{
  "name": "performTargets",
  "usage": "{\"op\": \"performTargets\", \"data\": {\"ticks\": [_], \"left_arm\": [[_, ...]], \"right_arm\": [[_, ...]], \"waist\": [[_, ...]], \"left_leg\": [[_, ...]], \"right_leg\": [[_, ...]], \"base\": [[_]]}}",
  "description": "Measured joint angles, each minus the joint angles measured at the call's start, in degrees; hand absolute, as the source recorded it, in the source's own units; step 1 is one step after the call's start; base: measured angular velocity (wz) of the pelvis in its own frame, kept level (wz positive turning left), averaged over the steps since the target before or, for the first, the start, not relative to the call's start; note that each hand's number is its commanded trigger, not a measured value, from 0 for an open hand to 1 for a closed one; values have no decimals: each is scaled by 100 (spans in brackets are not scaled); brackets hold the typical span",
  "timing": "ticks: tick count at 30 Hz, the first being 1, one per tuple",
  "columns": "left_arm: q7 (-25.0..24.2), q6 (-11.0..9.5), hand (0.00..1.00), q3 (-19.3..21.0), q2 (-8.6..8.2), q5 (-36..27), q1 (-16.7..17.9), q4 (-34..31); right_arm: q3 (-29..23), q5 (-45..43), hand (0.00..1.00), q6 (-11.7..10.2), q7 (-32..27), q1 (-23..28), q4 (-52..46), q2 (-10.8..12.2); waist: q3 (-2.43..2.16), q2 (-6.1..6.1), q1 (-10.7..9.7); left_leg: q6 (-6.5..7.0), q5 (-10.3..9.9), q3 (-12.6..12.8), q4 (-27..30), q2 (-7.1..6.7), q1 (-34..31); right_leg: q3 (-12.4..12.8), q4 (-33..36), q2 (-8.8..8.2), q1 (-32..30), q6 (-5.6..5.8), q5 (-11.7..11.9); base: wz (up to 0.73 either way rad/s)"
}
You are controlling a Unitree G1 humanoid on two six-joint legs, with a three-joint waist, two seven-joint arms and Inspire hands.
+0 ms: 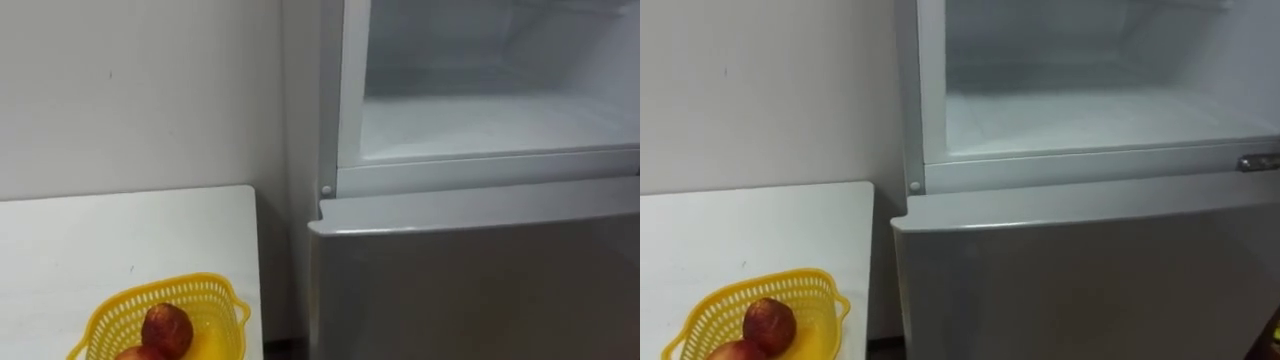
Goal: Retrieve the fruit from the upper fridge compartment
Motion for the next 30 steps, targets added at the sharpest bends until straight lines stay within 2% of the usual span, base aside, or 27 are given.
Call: {"op": "performTargets", "data": {"ticks": [6, 8, 10, 12, 15, 18, 25, 30], "left_arm": [[-51, -75, 0, -29, 7, 3, -21, 19], [-75, -158, 0, -100, 21, 6, -98, 119], [-97, -225, 0, -104, 28, 22, -193, 183], [-100, -298, 0, -101, 32, 26, -221, 227], [-122, -387, 0, -145, 67, 8, -211, 351], [-137, -384, 0, -307, 96, 8, -181, 381], [-214, -367, 0, -420, 167, 8, -193, 460], [-254, -367, 0, -421, 176, 8, -217, 456]], "right_arm": [[384, -738, 0, -2, -121, 70, -245, 1], [442, -1119, 0, -2, -128, 78, -340, 0], [498, -1706, 0, -4, -109, 76, -509, -1], [530, -2113, 0, -29, -59, 75, -655, -27], [657, -2698, 0, -166, 78, 73, -696, -227], [934, -3206, 0, -203, 283, 74, -696, -237], [1413, -3532, 0, -193, 1098, 73, -688, -264], [1600, -3537, 0, -185, 1552, 74, -687, -387]], "waist": [[-20, 54, 0], [-32, 82, 0], [-37, 86, 97], [-42, 77, 147], [-21, 36, 223], [-20, -7, 298], [-21, -104, 352], [-25, -125, 427]], "left_leg": [[-1, 1, 31, 4, -6, -21], [-3, 3, 36, 23, -9, -18], [-10, 7, 59, 24, -6, 5], [-13, 9, 59, 24, -4, 9], [-13, 9, 67, 14, -6, 104], [-13, 8, 104, 26, 1, 109], [-13, 8, 107, 15, 29, 141], [-13, 8, 105, 5, 35, 147]], "right_leg": [[-5, -4, 12, 7, -17, 16], [-14, 0, 7, 5, -18, 17], [-1, 5, 8, 8, -19, 17], [-12, -5, 10, 21, -19, 17], [-8, -19, 9, 120, -20, 17], [3, -92, 8, 143, -22, 16], [-35, -102, -1, 213, -18, 17], [-38, -95, -4, 224, -15, 21]], "base": [[-3], [0], [-6], [2], [0], [3], [6], [0]]}}
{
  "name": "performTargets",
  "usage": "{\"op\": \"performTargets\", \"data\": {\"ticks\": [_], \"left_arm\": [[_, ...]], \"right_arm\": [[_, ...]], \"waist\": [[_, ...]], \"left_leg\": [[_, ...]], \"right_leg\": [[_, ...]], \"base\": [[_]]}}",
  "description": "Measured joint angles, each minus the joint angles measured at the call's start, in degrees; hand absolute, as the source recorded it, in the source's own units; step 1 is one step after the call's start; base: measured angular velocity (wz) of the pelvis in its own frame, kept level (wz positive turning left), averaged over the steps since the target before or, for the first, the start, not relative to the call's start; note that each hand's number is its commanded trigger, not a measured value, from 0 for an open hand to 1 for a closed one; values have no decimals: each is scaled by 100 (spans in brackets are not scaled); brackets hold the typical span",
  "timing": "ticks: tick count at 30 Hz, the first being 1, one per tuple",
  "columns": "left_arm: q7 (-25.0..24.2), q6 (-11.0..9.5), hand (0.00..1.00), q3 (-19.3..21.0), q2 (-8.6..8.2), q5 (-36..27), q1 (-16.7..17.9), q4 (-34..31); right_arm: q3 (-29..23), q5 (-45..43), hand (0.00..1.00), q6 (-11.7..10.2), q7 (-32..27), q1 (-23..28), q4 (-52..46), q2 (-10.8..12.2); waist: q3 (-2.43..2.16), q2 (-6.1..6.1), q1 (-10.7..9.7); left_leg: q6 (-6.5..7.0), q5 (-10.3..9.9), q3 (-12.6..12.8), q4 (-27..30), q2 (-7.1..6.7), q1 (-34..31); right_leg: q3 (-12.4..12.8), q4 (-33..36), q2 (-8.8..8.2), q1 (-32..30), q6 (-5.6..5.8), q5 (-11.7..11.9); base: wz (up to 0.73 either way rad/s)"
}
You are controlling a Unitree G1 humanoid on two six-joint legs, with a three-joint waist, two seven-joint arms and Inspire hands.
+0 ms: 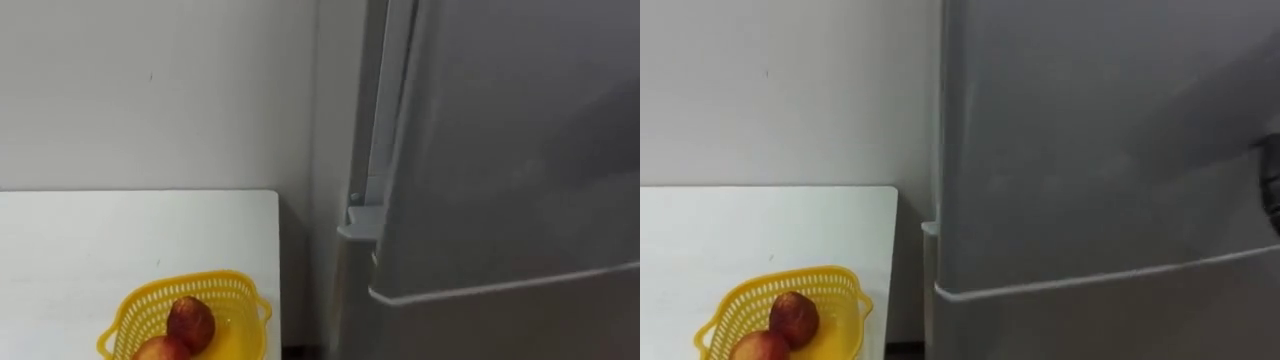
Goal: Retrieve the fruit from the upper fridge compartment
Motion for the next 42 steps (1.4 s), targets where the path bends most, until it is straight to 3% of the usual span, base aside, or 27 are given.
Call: {"op": "performTargets", "data": {"ticks": [10, 18, 30, 33, 36, 42], "left_arm": [[-25, -3, 0, 3, 7, 1, 6, 1], [-117, -16, 0, 29, 12, 0, 4, -3], [56, -37, 0, 62, -3, 1, 36, -128], [110, 40, 0, 58, -7, -2, 58, -130], [244, 182, 0, 57, -6, 12, 91, -236], [300, 345, 0, 44, -21, 5, 107, -392]], "right_arm": [[3, -91, 0, -2, 152, 0, 10, -1], [-71, -531, 0, -18, 123, -8, 222, -12], [-215, -440, 0, -161, -575, 164, 643, 5], [-287, 193, 0, -208, -762, 373, 817, 61], [-258, 570, 0, -183, -905, 711, 1579, 320], [307, 1155, 0, 108, -812, 1194, 3564, 764]], "waist": [[23, -11, 54], [-1, 30, 34], [-28, 128, 14], [-28, 196, -3], [-57, 209, 3], [-62, 375, 6]], "left_leg": [[0, -1, -8, -2, -1, -13], [0, -1, -15, -29, 0, -40], [0, -1, -1, -47, 1, -58], [1, -2, -2, -67, 3, -57], [1, -3, -1, -51, 9, -42], [16, -14, 0, -54, 2, -8]], "right_leg": [[-97, -6, -7, 5, 3, 2], [-133, -6, -4, -10, 3, 2], [-163, -1, -9, -9, 6, 3], [-209, 4, -51, 38, 9, 5], [-229, 12, -59, 76, 9, 6], [-195, 81, -76, 85, 15, 9]], "base": [[1], [3], [0], [6], [7], [-2]]}}
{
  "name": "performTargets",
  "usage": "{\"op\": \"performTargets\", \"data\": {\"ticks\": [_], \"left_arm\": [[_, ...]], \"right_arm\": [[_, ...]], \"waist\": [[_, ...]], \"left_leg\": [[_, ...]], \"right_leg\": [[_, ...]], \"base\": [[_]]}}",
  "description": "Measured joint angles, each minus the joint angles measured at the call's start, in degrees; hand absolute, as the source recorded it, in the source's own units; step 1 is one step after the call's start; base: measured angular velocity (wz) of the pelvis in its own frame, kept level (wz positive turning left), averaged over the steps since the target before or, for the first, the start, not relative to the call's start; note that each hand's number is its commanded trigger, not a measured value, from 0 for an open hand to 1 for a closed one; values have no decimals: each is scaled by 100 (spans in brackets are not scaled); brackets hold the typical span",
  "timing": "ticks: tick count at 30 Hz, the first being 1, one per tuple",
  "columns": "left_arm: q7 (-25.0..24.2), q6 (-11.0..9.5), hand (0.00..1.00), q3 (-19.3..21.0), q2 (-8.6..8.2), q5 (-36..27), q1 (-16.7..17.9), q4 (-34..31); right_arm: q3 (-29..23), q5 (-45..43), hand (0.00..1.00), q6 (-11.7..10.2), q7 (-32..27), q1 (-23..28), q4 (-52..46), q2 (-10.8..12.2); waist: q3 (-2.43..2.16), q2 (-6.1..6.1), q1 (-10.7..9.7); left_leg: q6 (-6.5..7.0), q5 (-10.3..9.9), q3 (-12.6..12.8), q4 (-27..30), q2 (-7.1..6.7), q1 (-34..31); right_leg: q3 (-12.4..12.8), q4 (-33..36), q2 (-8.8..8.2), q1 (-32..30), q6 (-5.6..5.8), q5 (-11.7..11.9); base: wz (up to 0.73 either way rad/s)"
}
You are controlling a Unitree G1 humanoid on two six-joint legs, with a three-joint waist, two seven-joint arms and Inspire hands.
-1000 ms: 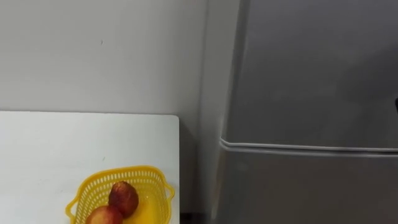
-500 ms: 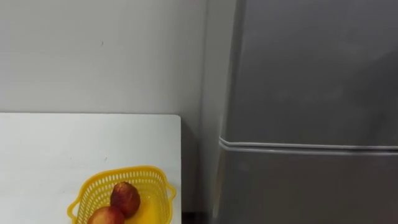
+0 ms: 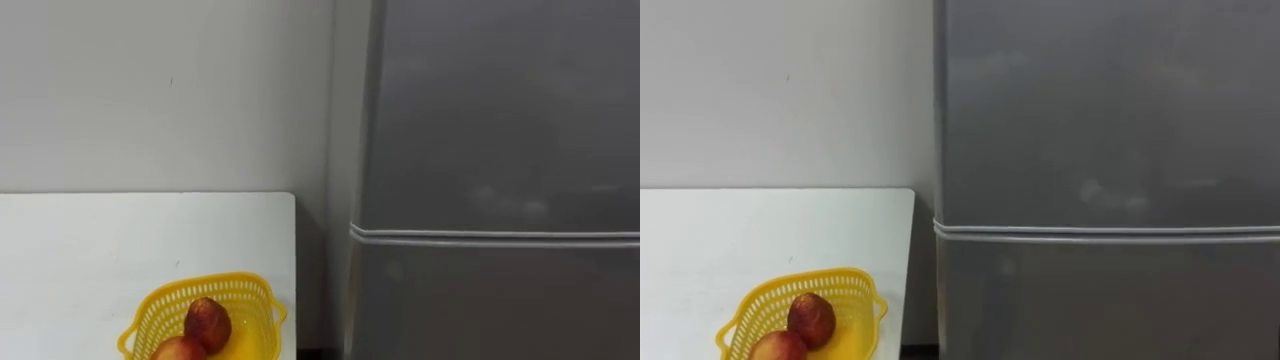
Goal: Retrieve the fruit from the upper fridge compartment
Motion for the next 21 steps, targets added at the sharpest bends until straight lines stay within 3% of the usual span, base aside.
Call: {"op": "performTargets", "data": {"ticks": [2, 4, 8, 10, 13, 21], "left_arm": [[-7, 66, 0, -15, -27, 7, -14, -39], [-38, 155, 0, -3, -93, 35, -27, -137], [-101, 216, 0, -3, -135, 118, 12, -415], [-152, 230, 0, -38, -137, 113, -43, -405], [-152, 232, 0, -51, -174, 126, -33, -407], [-307, 296, 0, -41, -185, 373, -38, -407]], "right_arm": [[211, 197, 0, 163, 154, 101, 499, 124], [474, 181, 0, 277, 417, 177, 1094, 197], [730, 180, 0, 380, 900, 117, 2079, 195], [894, 180, 0, 394, 1165, -11, 2781, 191], [1054, 122, 0, 430, 1529, -132, 3537, 187], [1299, -33, 0, 592, 2451, -347, 4729, 187]], "waist": [[-9, 78, -1], [13, 172, -7], [12, 116, 17], [46, 84, 18], [55, 27, 44], [74, 48, 185]], "left_leg": [[2, 1, 7, 3, -2, 10], [9, 10, 9, 3, -13, 15], [7, 16, 1, 10, -22, 70], [7, 16, -41, 9, -33, 96], [9, 13, -43, -5, -44, 132], [7, 4, -41, -9, -48, 109]], "right_leg": [[23, 3, -3, 2, 0, 0], [55, -1, -8, -5, 5, -8], [53, -32, -15, 29, 16, -43], [30, -105, -7, 93, 26, -38], [45, -125, -5, 126, 34, -46], [42, -193, 0, 138, 37, -40]], "base": [[-6], [-2], [4], [8], [2], [-1]]}}
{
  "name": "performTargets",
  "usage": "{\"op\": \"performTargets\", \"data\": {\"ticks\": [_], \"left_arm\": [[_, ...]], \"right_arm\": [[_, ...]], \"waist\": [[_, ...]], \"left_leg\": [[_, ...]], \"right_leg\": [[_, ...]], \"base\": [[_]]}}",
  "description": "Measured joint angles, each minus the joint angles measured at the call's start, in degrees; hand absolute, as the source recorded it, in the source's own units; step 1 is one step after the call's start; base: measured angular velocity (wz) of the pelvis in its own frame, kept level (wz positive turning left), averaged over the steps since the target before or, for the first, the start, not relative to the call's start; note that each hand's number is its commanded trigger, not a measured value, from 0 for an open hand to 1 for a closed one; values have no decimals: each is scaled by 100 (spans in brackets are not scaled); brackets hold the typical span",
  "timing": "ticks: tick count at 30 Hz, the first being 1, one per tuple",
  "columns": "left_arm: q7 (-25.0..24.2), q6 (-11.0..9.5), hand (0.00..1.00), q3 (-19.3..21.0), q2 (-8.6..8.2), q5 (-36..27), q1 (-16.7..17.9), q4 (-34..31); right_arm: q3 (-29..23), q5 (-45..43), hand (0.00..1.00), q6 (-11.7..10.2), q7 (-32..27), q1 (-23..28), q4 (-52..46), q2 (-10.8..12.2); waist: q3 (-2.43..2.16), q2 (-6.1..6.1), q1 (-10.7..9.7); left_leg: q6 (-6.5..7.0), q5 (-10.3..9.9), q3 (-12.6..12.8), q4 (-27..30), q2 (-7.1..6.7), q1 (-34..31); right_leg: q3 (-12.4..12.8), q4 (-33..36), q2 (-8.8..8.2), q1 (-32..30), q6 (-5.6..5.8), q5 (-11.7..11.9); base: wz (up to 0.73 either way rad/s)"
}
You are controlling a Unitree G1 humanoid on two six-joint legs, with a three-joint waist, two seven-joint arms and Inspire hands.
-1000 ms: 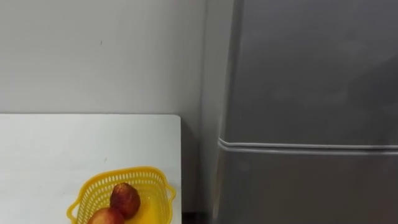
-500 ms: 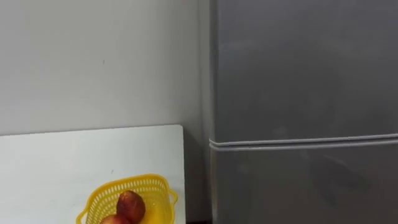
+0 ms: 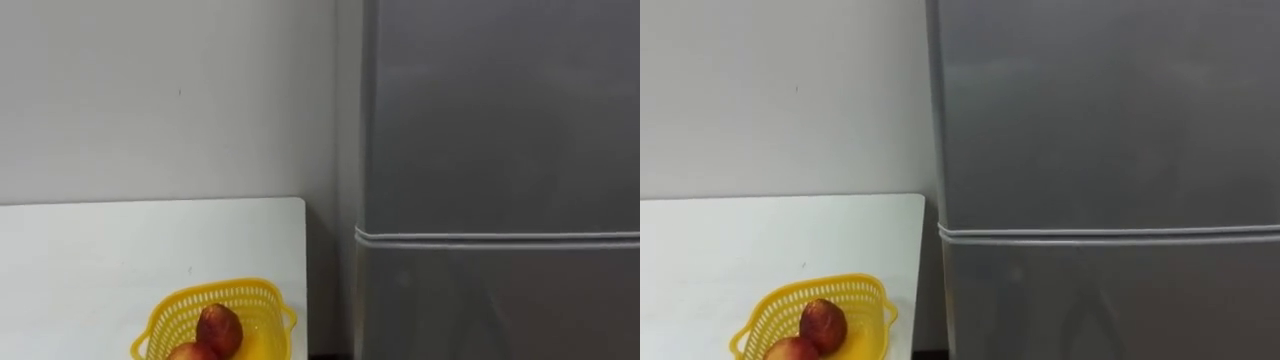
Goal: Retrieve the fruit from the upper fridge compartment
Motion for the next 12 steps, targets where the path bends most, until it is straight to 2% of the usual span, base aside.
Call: {"op": "performTargets", "data": {"ticks": [6, 12], "left_arm": [[-218, 75, 0, 55, -1, 200, -67, 7], [-217, 264, 0, 47, -36, 195, -41, 58]], "right_arm": [[5, -66, 0, 76, 758, -156, 641, -45], [32, -199, 0, 458, 1079, -248, 1395, -76]], "waist": [[3, -9, -14], [1, -20, -7]], "left_leg": [[0, 0, -116, 12, -24, -2], [2, 1, -168, 14, -63, 56]], "right_leg": [[-73, -13, -14, 47, 7, -15], [-105, -4, -55, 92, 36, -75]], "base": [[7], [3]]}}
